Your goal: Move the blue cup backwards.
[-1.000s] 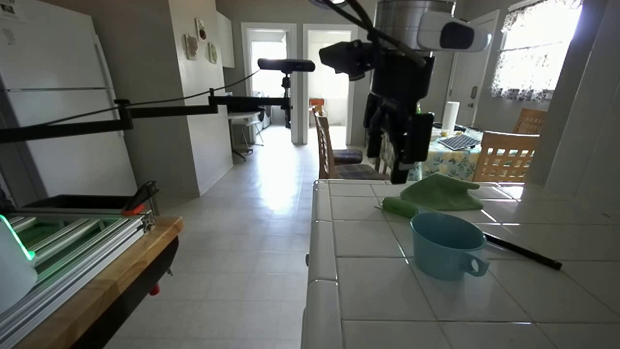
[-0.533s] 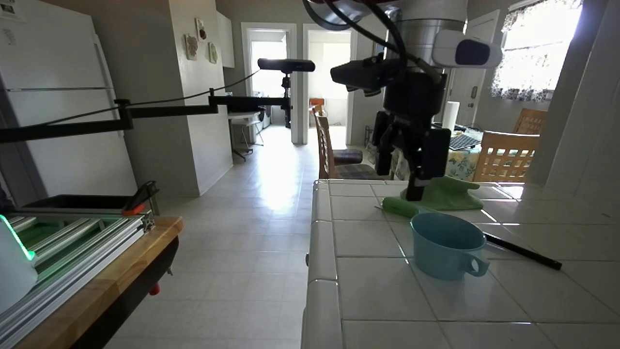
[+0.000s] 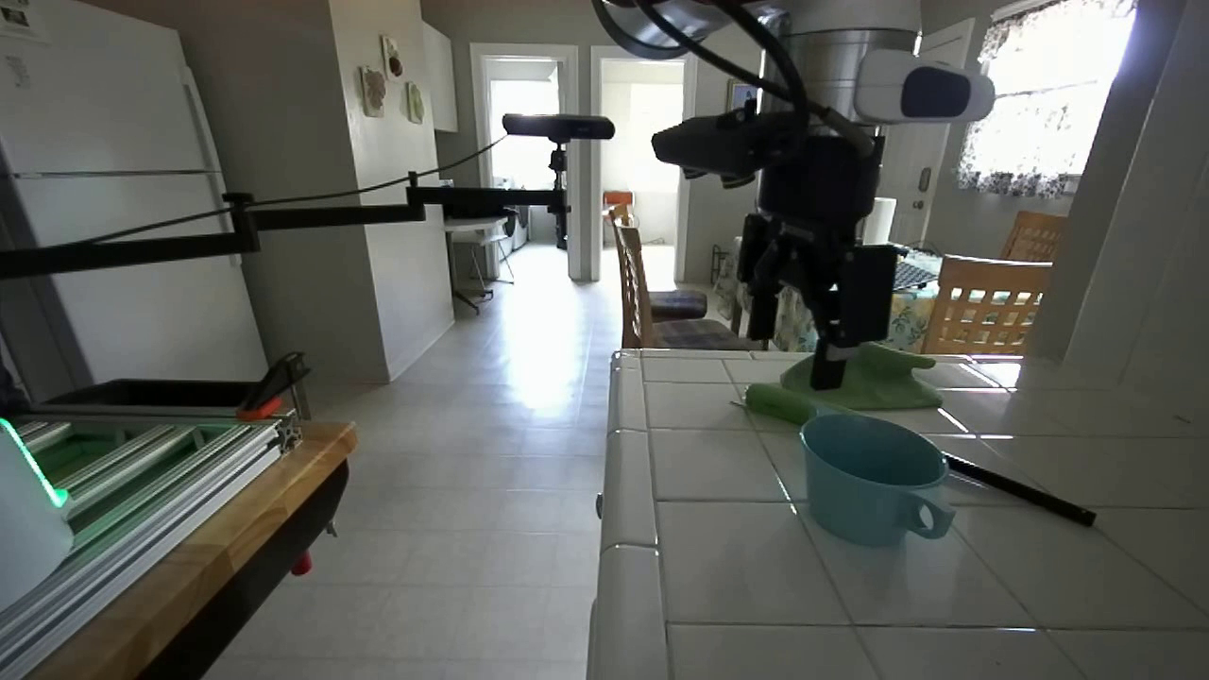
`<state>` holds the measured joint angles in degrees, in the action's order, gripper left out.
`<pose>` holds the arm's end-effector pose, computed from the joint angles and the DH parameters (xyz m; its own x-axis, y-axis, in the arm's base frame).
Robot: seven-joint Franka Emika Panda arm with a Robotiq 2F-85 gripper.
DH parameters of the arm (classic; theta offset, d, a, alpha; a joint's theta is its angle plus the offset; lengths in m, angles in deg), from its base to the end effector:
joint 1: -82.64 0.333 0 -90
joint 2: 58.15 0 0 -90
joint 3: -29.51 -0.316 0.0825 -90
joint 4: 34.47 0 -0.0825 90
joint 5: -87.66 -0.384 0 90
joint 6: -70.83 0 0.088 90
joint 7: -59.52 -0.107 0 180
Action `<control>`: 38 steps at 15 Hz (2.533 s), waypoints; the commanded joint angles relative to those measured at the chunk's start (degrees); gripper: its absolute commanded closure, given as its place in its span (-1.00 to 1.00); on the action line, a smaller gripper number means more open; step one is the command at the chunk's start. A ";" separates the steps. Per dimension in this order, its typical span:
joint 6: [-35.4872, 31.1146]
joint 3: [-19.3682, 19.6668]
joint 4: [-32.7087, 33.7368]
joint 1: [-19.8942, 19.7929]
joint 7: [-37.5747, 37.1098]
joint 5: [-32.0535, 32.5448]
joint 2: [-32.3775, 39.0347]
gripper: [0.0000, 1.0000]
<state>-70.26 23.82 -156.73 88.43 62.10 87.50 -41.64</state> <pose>0.5650 0.1140 0.2756 0.9709 0.2355 0.0431 0.2368 -0.9711 -0.0281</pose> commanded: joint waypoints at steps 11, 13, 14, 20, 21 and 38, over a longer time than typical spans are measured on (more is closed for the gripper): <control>-9.16 -4.18 -1.25 -4.83 20.27 -1.60 3.48 -1.00; -8.84 -5.12 -1.64 -6.11 23.05 -2.00 3.64 -1.00; -8.67 -5.54 -1.89 -6.76 24.41 -2.23 3.67 -1.00; -8.15 -6.64 -2.10 -9.31 30.14 -1.28 4.81 -0.92; -8.10 -6.37 -1.69 -9.30 30.38 -0.57 5.23 -0.97; -7.60 -6.66 0.77 -9.64 34.45 1.33 7.58 1.00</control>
<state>-77.62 17.97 -157.39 79.86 91.32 88.39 -35.40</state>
